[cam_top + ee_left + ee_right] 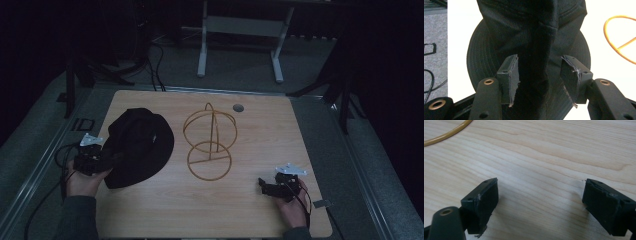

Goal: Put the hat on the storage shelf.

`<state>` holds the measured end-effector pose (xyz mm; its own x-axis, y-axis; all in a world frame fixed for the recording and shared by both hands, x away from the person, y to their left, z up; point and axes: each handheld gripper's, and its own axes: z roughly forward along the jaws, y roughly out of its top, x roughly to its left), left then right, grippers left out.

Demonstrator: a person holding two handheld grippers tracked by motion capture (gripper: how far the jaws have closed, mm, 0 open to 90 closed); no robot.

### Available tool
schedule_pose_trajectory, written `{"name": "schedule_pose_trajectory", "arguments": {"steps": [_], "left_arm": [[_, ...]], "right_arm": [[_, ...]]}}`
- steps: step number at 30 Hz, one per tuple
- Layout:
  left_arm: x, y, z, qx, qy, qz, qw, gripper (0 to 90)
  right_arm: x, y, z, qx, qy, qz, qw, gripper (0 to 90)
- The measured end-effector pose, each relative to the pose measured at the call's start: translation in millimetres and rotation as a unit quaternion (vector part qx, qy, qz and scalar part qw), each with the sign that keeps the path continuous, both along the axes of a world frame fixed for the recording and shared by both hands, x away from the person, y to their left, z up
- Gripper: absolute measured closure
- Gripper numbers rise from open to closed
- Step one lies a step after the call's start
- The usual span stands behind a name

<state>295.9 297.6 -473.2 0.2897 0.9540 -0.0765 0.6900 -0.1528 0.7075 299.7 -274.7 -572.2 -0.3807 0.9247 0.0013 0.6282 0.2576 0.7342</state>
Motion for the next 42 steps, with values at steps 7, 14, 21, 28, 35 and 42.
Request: {"name": "schedule_pose_trajectory", "arguments": {"steps": [7, 14, 21, 28, 35, 42], "left_arm": [[1.4, -0.1, 2.1, 0.013, 0.011, -0.009, 0.9998, 50.2], [4.3, 0.3, 7.0, 0.028, 0.027, -0.022, 0.999, 50.4], [8.1, -0.8, 15.2, 0.044, 0.05, -0.024, 0.9975, 51.4], [14.3, -3.6, 20.9, 0.05, 0.065, -0.027, 0.9963, 51.8], [24.5, -12.4, 28.1, 0.065, 0.078, -0.031, 0.9944, 52.0], [36.1, -14.9, 34.2, 0.079, 0.104, -0.026, 0.9911, 55.1]], "right_arm": [[0.0, 0.4, 0.0, 0.0, 0.0, -0.005, 1.0, 13.1], [-1.7, 0.6, 0.0, 0.0, 0.0, -0.01, 1.0, 13.3], [-1.8, 0.7, 0.0, 0.0, 0.0, -0.01, 0.9999, 13.3], [-1.8, 0.7, 0.0, 0.0, 0.0, -0.01, 0.9999, 13.3], [-1.9, 0.7, 0.0, 0.0, 0.0, -0.01, 0.9999, 13.4], [-1.9, 0.7, 0.0, 0.0, 0.0, -0.01, 0.9999, 13.3]]}}
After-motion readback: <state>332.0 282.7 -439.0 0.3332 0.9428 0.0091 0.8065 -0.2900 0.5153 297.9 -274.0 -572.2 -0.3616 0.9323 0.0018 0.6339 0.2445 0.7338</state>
